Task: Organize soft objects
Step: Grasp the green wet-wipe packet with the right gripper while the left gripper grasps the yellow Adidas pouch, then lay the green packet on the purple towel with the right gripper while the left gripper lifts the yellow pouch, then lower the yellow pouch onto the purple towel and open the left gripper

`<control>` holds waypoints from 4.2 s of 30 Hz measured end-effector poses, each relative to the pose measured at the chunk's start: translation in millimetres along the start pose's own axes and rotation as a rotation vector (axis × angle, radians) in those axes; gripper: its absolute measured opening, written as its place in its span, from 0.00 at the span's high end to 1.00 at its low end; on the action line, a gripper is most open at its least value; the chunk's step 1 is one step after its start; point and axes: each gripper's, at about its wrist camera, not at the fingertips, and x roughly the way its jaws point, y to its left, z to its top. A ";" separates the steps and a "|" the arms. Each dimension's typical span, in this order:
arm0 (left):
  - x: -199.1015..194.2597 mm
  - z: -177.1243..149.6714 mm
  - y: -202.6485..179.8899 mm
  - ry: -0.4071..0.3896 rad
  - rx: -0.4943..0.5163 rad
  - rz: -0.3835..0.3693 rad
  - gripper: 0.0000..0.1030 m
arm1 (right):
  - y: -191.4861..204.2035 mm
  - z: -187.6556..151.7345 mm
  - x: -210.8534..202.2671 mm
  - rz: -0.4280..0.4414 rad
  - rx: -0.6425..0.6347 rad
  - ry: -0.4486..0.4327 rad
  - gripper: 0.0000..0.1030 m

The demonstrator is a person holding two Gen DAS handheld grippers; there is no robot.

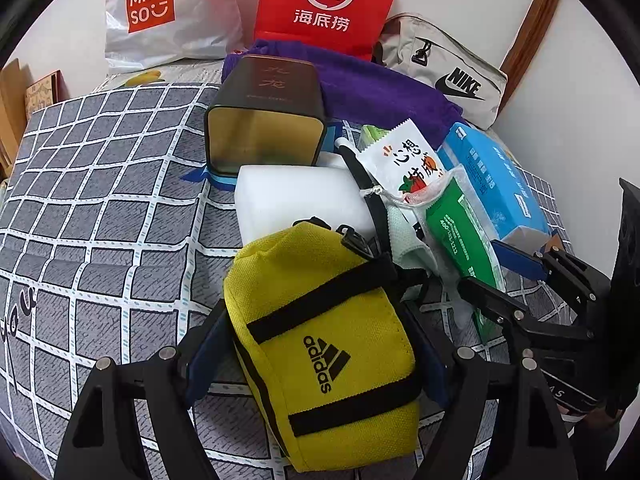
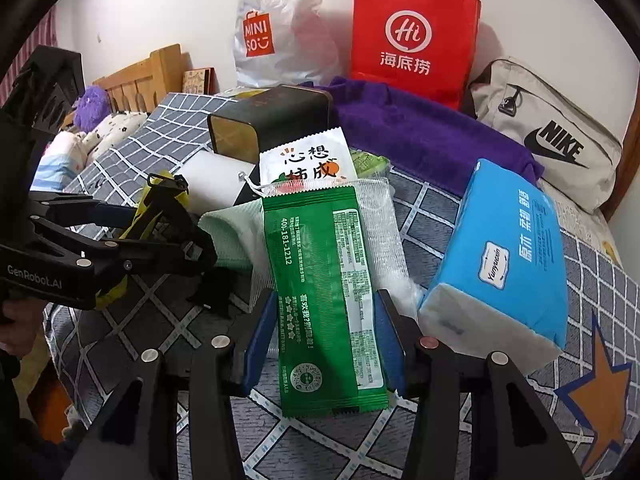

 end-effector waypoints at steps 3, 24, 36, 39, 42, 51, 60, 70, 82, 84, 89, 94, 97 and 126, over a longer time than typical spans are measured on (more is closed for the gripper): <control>0.1 -0.2 0.2 -0.001 0.000 -0.002 0.22 | 7.2 1.2 4.5 -0.026 -0.044 0.002 0.50; -49.0 25.0 11.8 -0.085 -0.016 0.026 0.22 | -29.5 20.5 -41.2 0.020 0.134 -0.004 0.63; -55.6 66.9 10.9 -0.107 -0.003 0.006 0.22 | -63.5 50.4 -54.5 -0.028 0.210 -0.032 0.63; -56.5 80.0 9.8 -0.115 0.005 0.000 0.22 | -71.0 57.6 -53.2 -0.034 0.219 -0.032 0.63; -55.5 91.9 8.6 -0.119 0.013 0.006 0.22 | -81.3 65.5 -50.8 -0.037 0.232 -0.033 0.63; -41.4 134.7 7.5 -0.134 0.013 0.040 0.22 | -120.6 93.2 -34.8 -0.060 0.274 -0.022 0.63; -20.6 180.4 10.8 -0.138 0.030 0.080 0.22 | -162.1 124.2 -7.2 -0.081 0.339 -0.008 0.63; 20.3 226.3 16.0 -0.103 0.035 0.085 0.22 | -194.6 153.6 38.4 -0.095 0.363 0.029 0.63; 77.2 273.3 8.1 -0.052 0.059 0.081 0.22 | -236.8 173.0 109.5 -0.090 0.381 0.120 0.63; 87.1 278.8 6.8 -0.040 0.064 0.081 0.22 | -241.6 173.6 120.5 -0.085 0.385 0.137 0.63; 112.2 291.7 5.9 0.001 0.072 0.068 0.22 | -247.6 174.3 147.7 -0.082 0.375 0.195 0.62; 129.8 301.5 4.3 0.030 0.083 0.070 0.22 | -251.6 174.2 166.0 -0.057 0.372 0.255 0.62; 138.1 307.3 2.6 0.042 0.091 0.065 0.22 | -257.1 174.3 168.6 -0.059 0.385 0.264 0.59; 187.2 340.5 -2.6 0.152 0.082 0.082 0.09 | -250.5 179.1 126.8 -0.073 0.345 0.180 0.39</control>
